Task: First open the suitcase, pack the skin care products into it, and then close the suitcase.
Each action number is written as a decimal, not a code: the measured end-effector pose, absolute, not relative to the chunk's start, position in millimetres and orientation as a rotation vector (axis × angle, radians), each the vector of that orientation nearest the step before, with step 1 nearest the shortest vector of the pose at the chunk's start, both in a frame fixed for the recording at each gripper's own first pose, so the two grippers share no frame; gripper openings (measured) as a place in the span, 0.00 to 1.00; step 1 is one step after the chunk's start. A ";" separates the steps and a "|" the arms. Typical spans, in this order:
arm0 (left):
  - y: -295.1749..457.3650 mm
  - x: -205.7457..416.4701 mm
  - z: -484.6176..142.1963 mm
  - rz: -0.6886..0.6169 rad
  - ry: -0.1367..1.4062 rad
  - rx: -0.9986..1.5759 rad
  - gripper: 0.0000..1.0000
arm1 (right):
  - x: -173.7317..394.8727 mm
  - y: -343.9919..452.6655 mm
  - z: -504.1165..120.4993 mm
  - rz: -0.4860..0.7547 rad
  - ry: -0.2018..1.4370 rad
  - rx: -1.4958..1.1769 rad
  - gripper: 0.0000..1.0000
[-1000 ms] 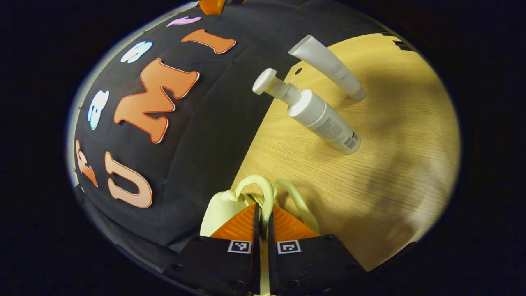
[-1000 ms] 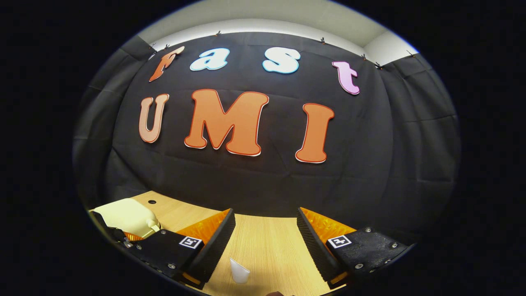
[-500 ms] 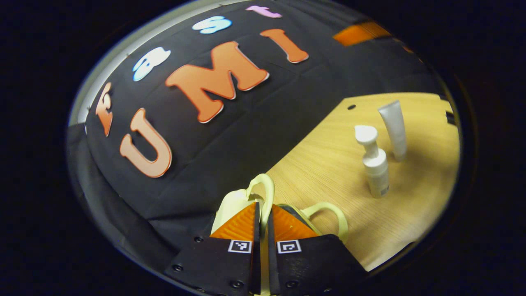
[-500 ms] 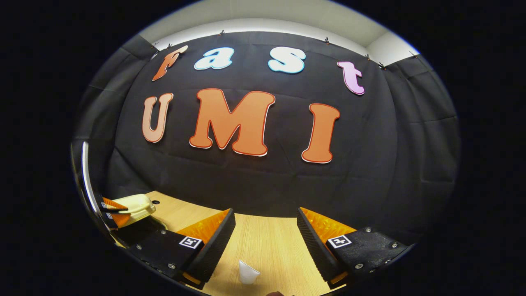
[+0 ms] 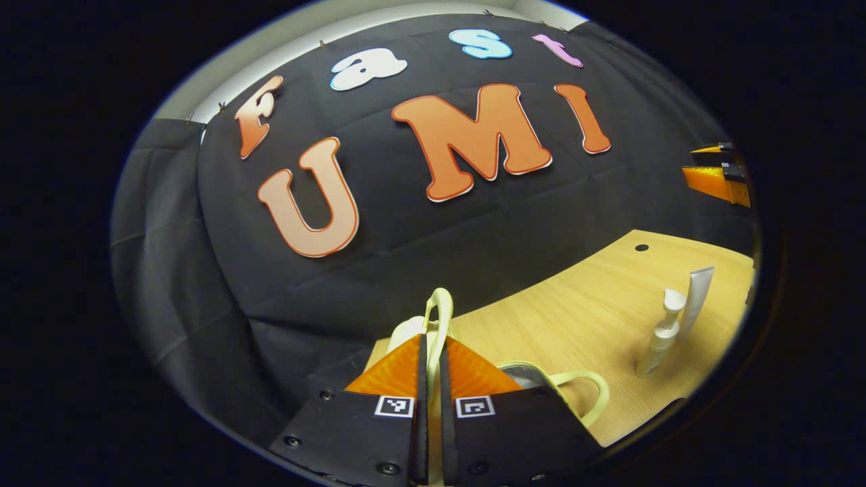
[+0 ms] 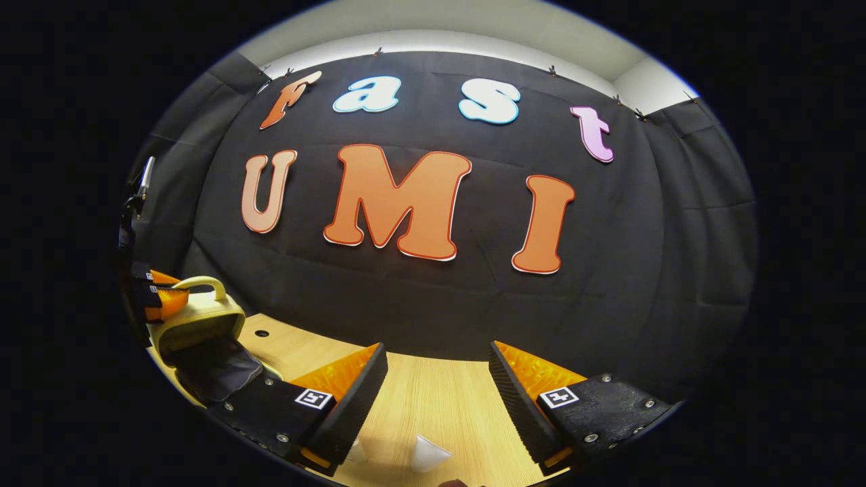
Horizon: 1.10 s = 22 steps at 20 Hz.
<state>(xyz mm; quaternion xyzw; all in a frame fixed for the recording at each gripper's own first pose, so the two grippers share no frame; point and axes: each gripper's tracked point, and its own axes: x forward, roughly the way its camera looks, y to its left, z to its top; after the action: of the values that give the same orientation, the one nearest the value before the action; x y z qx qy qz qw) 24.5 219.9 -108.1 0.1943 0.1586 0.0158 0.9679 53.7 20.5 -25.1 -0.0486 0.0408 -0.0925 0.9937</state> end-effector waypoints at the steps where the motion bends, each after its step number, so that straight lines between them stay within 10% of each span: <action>1: 230.1 24.8 -105.6 0.055 0.307 0.409 0.08 | 55.5 21.9 -25.1 -0.192 0.080 -0.097 0.95; 22: 481.7 12.9 -141.5 0.418 0.340 0.308 0.08 | 105.9 85.4 -18.7 -0.201 0.114 -0.120 0.95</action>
<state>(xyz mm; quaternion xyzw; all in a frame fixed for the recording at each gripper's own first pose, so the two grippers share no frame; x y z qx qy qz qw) 12.9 481.7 -141.5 0.1515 0.1675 0.2056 0.9522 105.9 85.4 -18.7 -0.0600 0.0567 -0.1000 0.9916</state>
